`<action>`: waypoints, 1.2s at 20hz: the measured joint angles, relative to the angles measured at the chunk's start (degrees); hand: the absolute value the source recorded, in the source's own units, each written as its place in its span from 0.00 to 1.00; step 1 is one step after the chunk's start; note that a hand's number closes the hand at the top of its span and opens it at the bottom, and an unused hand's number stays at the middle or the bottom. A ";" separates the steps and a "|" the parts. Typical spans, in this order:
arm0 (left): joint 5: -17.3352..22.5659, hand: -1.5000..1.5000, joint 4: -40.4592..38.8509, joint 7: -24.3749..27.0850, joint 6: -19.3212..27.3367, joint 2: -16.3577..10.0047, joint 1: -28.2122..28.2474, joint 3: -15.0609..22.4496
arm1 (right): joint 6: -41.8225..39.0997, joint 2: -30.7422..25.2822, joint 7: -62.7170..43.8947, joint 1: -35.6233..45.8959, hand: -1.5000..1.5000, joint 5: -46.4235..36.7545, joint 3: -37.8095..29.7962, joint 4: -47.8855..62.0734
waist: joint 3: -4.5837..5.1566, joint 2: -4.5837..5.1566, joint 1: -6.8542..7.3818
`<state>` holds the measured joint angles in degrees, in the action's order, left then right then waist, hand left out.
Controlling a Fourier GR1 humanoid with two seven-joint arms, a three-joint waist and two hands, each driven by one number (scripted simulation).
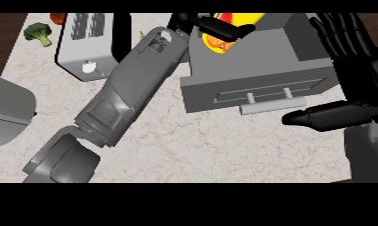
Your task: Pick up the cup, place it into the drawer and close the drawer
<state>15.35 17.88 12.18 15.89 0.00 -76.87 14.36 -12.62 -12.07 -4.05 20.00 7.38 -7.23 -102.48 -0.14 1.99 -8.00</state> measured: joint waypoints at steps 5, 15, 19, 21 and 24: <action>1.68 0.00 -0.85 -0.21 -0.69 0.00 1.19 3.84 | -0.86 -0.13 -1.25 1.97 0.00 1.04 0.81 -0.33 | 0.01 0.43 -2.26; 11.93 0.00 4.44 7.73 -1.97 0.01 4.72 2.96 | -10.91 1.01 -1.85 4.31 1.00 8.99 7.37 1.16 | 0.11 0.89 -3.60; 15.75 0.00 5.67 11.43 -1.02 0.01 4.83 1.76 | -17.29 -1.77 -4.90 3.66 1.00 10.90 11.41 1.07 | 0.16 0.40 -2.69; 17.13 0.00 5.72 12.99 -0.17 0.01 4.70 1.27 | -20.24 -4.39 -6.45 3.50 1.00 9.80 13.11 1.12 | 0.17 0.18 -1.80; 18.75 0.00 5.09 14.47 0.76 0.00 4.15 0.71 | -22.78 -7.25 -7.85 1.60 0.00 6.29 15.64 0.29 | 0.15 -0.25 -0.33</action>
<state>34.10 22.96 26.64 16.65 0.00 -72.71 15.07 -35.40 -19.32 -11.90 21.61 13.67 8.40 -102.20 0.01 1.75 -8.33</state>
